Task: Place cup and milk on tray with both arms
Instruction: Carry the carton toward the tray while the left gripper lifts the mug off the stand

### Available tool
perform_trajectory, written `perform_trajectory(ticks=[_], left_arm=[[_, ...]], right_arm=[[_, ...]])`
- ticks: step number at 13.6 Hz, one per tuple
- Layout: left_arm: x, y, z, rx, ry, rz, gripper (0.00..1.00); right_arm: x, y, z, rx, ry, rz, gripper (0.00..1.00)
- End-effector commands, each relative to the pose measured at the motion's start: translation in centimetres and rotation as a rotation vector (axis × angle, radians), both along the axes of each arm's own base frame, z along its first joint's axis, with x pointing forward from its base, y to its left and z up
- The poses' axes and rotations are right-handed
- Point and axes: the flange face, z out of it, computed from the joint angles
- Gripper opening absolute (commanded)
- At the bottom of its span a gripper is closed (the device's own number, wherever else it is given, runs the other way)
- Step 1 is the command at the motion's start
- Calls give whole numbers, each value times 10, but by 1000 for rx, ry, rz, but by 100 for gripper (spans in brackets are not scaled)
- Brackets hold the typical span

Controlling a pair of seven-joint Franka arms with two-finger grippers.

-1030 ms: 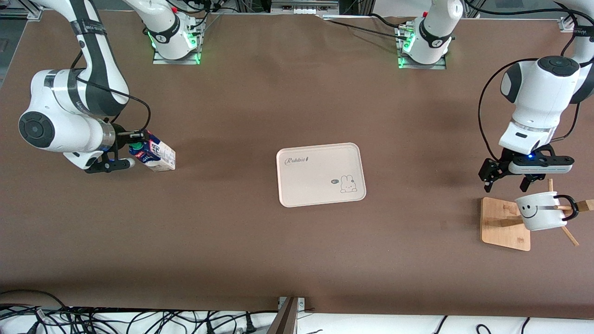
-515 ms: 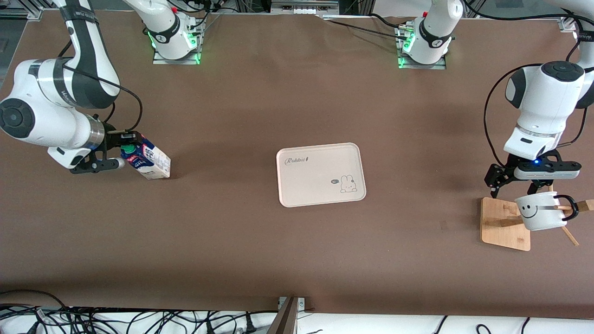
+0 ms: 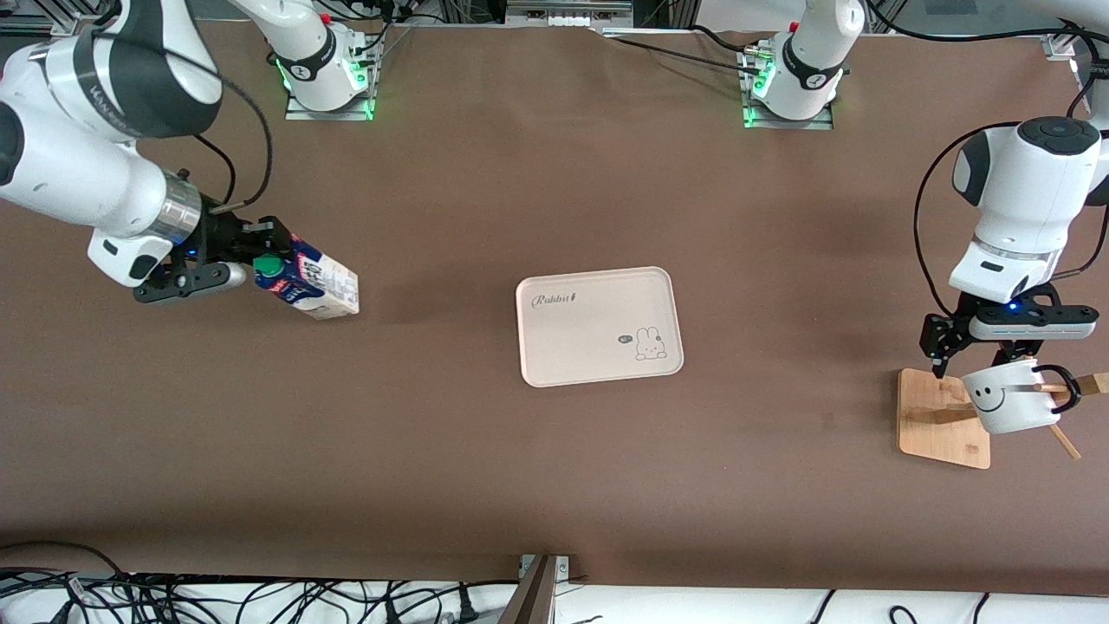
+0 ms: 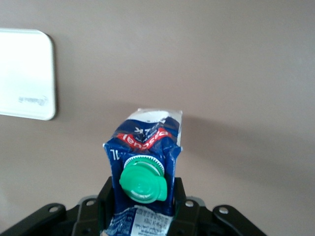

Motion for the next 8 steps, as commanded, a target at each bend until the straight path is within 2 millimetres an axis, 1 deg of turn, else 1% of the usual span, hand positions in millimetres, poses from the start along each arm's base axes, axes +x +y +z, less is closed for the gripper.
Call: perform_trajectory(ticks=[1, 2, 3, 4, 5, 6, 7, 8], left_arm=[[5, 2, 5, 26, -14, -20, 41], [5, 2, 6, 27, -16, -21, 41], [5, 2, 8, 27, -19, -21, 41], [5, 2, 9, 28, -20, -21, 42], [5, 2, 9, 28, -20, -21, 43], [5, 2, 9, 28, -20, -21, 45], [5, 2, 9, 28, -20, -21, 45], [5, 2, 9, 29, -20, -22, 45]], right_arm=[[9, 56, 37, 7, 14, -32, 49], [11, 79, 47, 1, 18, -37, 49], [14, 100, 49, -8, 11, -35, 49], [13, 122, 46, -12, 13, -24, 49], [15, 142, 34, -19, 24, -9, 49], [18, 168, 22, -25, 29, 18, 49], [22, 192, 17, -31, 17, 23, 49], [23, 216, 14, -45, -3, 14, 49]])
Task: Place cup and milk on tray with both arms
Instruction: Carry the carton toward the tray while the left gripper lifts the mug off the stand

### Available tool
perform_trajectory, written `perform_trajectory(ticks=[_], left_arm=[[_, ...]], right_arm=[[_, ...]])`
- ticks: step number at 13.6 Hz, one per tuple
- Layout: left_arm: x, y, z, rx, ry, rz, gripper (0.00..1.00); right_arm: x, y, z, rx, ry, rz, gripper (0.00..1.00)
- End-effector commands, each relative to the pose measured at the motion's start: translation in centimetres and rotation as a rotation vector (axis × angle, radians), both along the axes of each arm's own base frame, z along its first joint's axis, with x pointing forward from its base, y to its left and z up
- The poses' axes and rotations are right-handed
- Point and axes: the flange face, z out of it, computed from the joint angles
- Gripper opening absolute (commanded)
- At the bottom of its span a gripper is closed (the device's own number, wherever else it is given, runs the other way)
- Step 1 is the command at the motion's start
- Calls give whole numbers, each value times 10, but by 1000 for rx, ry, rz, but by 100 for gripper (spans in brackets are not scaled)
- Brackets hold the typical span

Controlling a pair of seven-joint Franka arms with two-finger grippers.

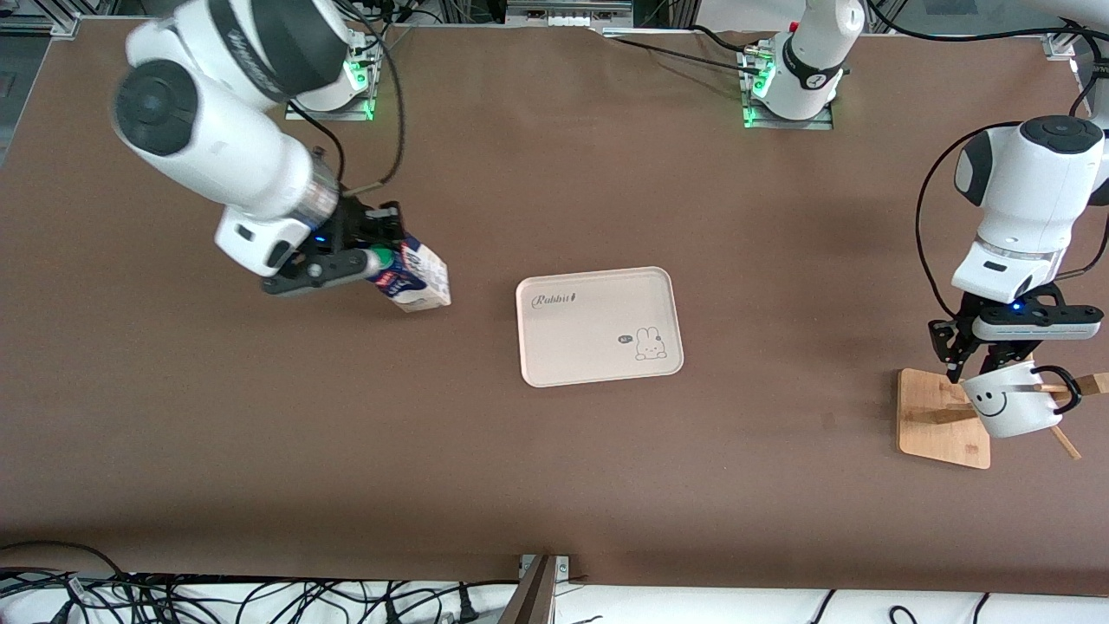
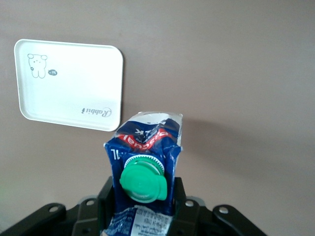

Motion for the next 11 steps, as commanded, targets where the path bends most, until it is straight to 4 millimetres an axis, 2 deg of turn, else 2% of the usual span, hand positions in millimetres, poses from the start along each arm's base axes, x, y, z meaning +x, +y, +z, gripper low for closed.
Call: perform_trajectory(ticks=[1, 2, 3, 4, 7, 9, 11], left_arm=[[3, 4, 5, 30, -11, -19, 45], [2, 11, 6, 35, -12, -10, 45], [1, 12, 8, 37, -15, -10, 45], [0, 15, 10, 38, -17, -5, 45], [-1, 20, 13, 38, -22, 4, 42], [-1, 20, 13, 35, -23, 7, 31], [-1, 20, 13, 34, -23, 8, 20]], right_arm=[[12, 62, -13, -52, -36, -26, 49], [7, 85, -19, -79, -55, -19, 49], [7, 96, -24, -102, -71, -18, 49], [0, 116, -38, -125, -69, -1, 49], [-17, 169, -54, -152, -100, -41, 49], [-19, 188, -67, -128, -87, -118, 49], [-19, 197, -67, -72, -91, -161, 49]])
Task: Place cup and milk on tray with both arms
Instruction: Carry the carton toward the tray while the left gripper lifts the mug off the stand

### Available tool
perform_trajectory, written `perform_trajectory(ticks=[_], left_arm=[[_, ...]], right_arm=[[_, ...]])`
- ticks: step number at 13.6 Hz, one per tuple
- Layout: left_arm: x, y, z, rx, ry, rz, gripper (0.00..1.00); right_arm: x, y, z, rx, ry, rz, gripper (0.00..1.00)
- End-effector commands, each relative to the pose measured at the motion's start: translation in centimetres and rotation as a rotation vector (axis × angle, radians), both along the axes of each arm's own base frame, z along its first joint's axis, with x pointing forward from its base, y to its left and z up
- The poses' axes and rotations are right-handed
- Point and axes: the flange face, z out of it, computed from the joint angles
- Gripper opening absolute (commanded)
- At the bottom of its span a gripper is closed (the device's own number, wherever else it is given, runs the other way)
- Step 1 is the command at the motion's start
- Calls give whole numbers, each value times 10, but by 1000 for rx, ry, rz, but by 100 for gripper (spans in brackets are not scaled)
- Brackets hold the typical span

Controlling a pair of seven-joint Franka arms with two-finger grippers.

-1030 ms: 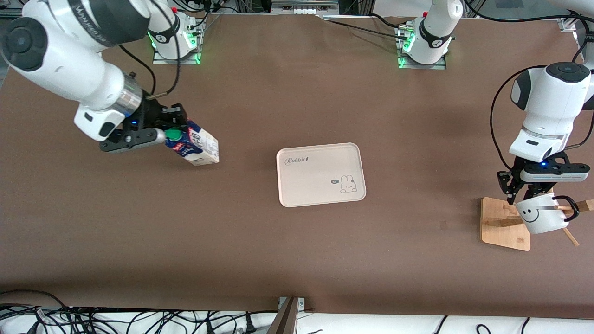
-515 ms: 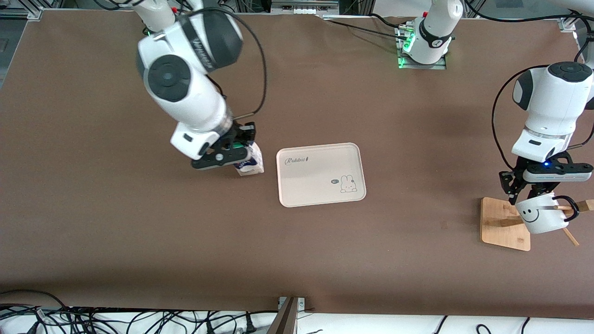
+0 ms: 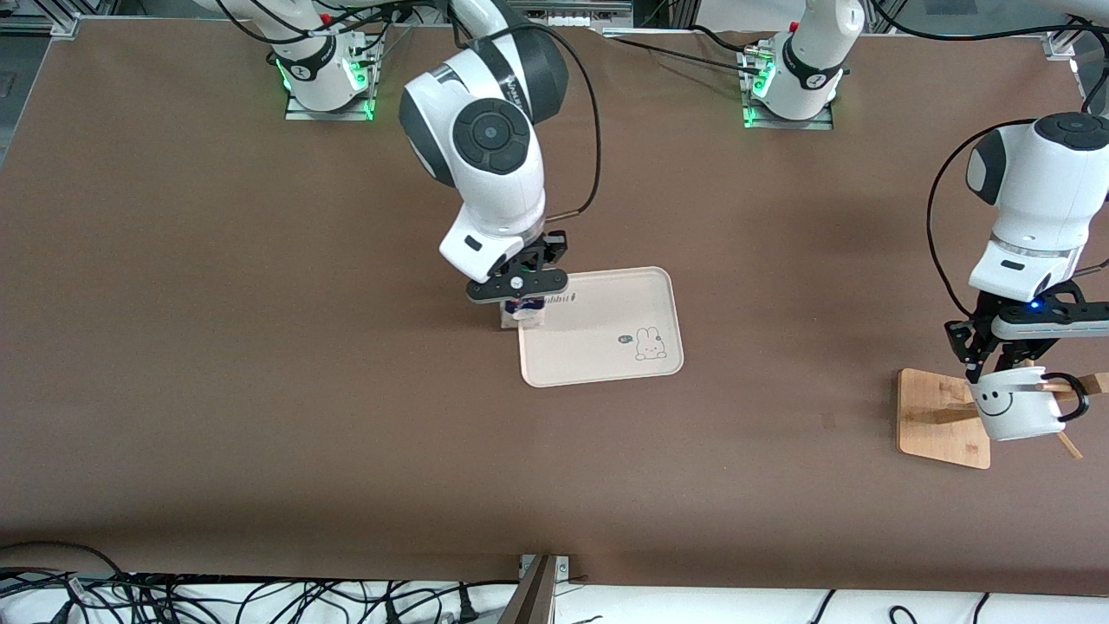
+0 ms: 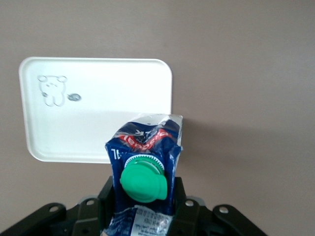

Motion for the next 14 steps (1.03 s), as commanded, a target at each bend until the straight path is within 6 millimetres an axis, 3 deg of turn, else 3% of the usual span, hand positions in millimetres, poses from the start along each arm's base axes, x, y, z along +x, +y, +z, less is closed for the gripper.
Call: perform_trajectory(ticks=[1, 6, 8, 10, 14], left_arm=[[0, 4, 9, 29, -11, -15, 14], [2, -4, 11, 15, -19, -14, 0], [3, -9, 12, 11, -21, -20, 0], [3, -15, 16, 11, -27, -30, 0], [3, -45, 24, 11, -38, -80, 0]], right_arm=[[8, 6, 5, 54, -8, -67, 49], [23, 8, -9, 125, -26, -107, 49], [21, 14, -19, 129, -20, -123, 49], [18, 20, -43, 105, -1, -126, 49], [12, 28, -66, 111, -16, -143, 49]])
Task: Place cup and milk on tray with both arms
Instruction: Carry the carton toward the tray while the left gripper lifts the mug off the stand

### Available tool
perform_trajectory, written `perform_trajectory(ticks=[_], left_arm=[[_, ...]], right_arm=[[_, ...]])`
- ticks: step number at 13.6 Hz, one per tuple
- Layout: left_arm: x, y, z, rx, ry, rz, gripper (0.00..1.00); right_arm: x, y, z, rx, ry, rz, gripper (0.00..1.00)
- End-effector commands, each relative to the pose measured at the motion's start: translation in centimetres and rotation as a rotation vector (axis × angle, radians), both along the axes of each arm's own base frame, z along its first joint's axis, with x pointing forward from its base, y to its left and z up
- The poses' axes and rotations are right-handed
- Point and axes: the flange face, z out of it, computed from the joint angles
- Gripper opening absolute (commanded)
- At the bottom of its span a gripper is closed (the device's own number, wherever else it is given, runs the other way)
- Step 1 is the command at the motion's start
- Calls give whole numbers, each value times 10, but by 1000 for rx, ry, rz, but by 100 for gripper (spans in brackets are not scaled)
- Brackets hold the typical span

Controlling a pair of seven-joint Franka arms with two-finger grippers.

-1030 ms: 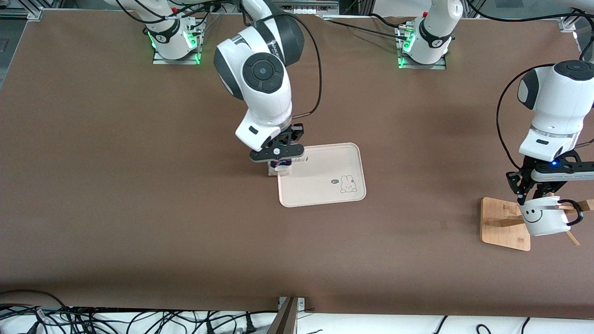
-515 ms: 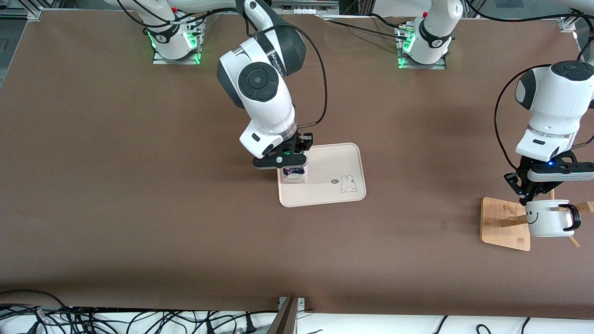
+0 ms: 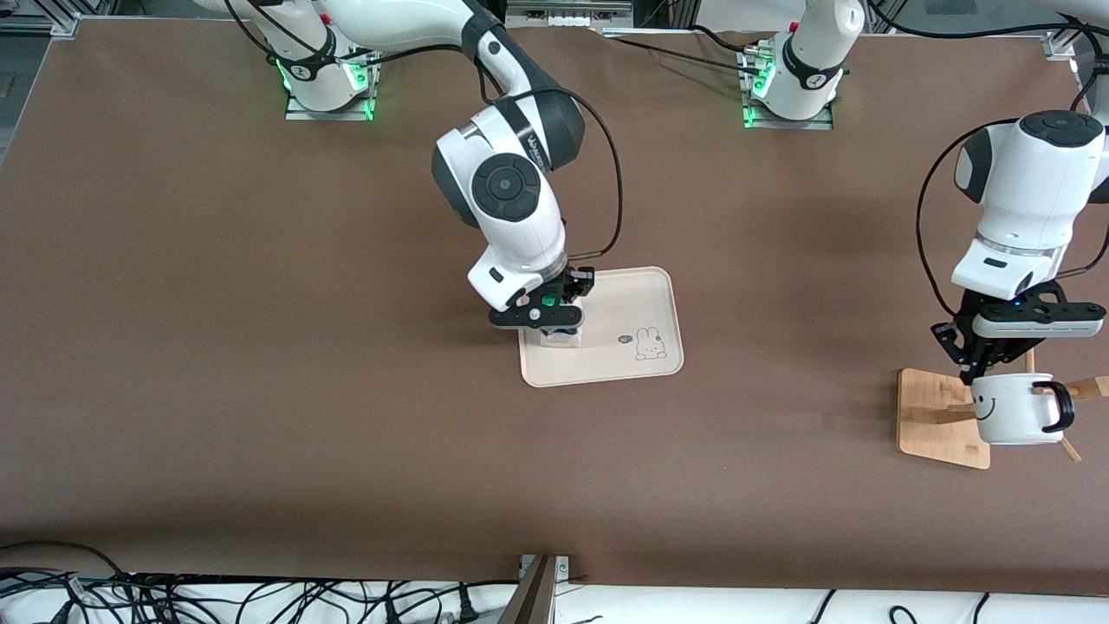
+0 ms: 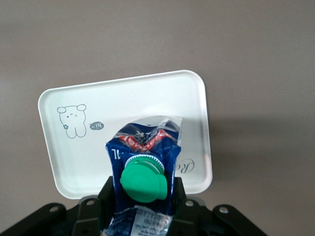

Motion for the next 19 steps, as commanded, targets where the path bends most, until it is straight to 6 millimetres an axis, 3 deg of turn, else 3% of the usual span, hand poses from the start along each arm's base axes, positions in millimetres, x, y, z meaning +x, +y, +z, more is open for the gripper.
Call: perform_trajectory(ticks=[1, 7, 10, 11, 12, 13, 15, 19], left_arm=[[1, -16, 16, 12, -25, -33, 0], [-6, -55, 27, 6, -29, -91, 0], [-17, -104, 30, -19, 63, -108, 0], [-20, -119, 32, -79, 107, -70, 0], [-23, -128, 33, -139, 167, -31, 0], [-24, -136, 36, -187, 226, -1, 0], [-28, -146, 42, -193, 373, 21, 0], [-45, -174, 43, -126, 601, 3, 0]], right_arm=[[-4, 5, -3, 19, -3, -18, 49], [0, -9, -15, -2, 15, 75, 50], [-2, -7, -17, -4, 16, 78, 52], [-3, -6, -18, -4, 16, 73, 85], [-4, -6, -19, -6, 20, 73, 100], [-5, -5, -18, -6, 21, 73, 100], [-3, -8, -6, 3, 9, 57, 100], [-2, -23, 54, 37, -6, 4, 100]])
